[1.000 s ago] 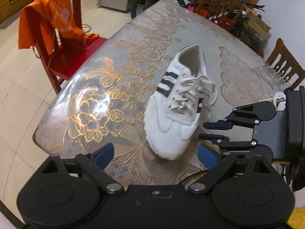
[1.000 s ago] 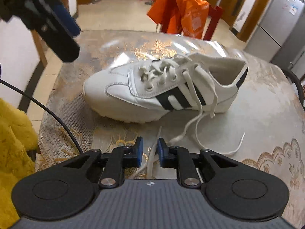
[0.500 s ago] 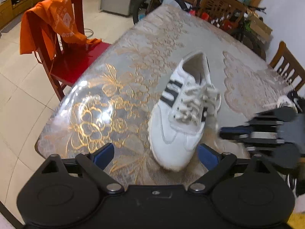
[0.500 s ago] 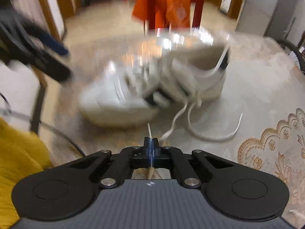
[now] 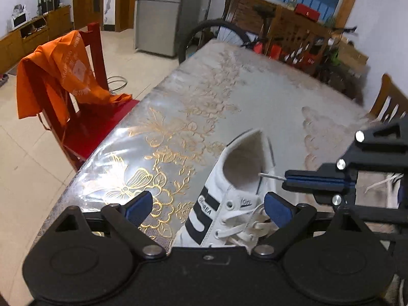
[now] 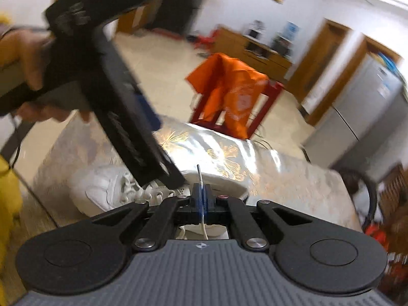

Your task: Lace up shoes with both hands

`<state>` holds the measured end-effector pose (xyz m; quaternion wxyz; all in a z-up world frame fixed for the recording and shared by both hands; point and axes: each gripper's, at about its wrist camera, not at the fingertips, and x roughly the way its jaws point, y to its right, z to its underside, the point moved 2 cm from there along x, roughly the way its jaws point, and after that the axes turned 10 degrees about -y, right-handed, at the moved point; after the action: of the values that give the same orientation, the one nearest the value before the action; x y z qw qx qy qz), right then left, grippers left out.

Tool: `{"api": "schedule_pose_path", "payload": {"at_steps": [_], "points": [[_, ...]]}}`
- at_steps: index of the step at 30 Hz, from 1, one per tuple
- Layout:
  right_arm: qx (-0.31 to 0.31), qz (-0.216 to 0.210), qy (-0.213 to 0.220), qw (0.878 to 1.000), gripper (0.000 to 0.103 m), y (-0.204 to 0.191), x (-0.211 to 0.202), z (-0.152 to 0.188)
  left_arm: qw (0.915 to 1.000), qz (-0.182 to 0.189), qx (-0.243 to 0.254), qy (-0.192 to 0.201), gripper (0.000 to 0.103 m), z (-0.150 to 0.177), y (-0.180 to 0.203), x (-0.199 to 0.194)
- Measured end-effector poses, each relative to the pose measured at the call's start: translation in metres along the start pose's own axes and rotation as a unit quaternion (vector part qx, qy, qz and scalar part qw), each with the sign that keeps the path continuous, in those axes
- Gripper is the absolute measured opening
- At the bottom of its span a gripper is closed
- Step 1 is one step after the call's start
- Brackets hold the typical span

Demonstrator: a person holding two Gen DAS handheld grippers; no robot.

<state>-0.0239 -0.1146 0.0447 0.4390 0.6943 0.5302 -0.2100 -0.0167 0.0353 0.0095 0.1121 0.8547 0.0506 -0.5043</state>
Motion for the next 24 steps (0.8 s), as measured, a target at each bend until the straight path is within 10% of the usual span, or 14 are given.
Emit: {"api": "schedule_pose_path", "payload": {"at_steps": [15,24], "points": [[-0.275,-0.094,0.000,0.957,0.000,0.015,0.023,0.002,0.9964,-0.048,-0.060,-0.035,0.095,0.029,-0.030,-0.014],[-0.243,-0.130,0.053,0.960,0.000,0.022,0.026,0.007,0.9943,-0.061,-0.073,-0.048,0.095,0.023,-0.027,-0.016]]}}
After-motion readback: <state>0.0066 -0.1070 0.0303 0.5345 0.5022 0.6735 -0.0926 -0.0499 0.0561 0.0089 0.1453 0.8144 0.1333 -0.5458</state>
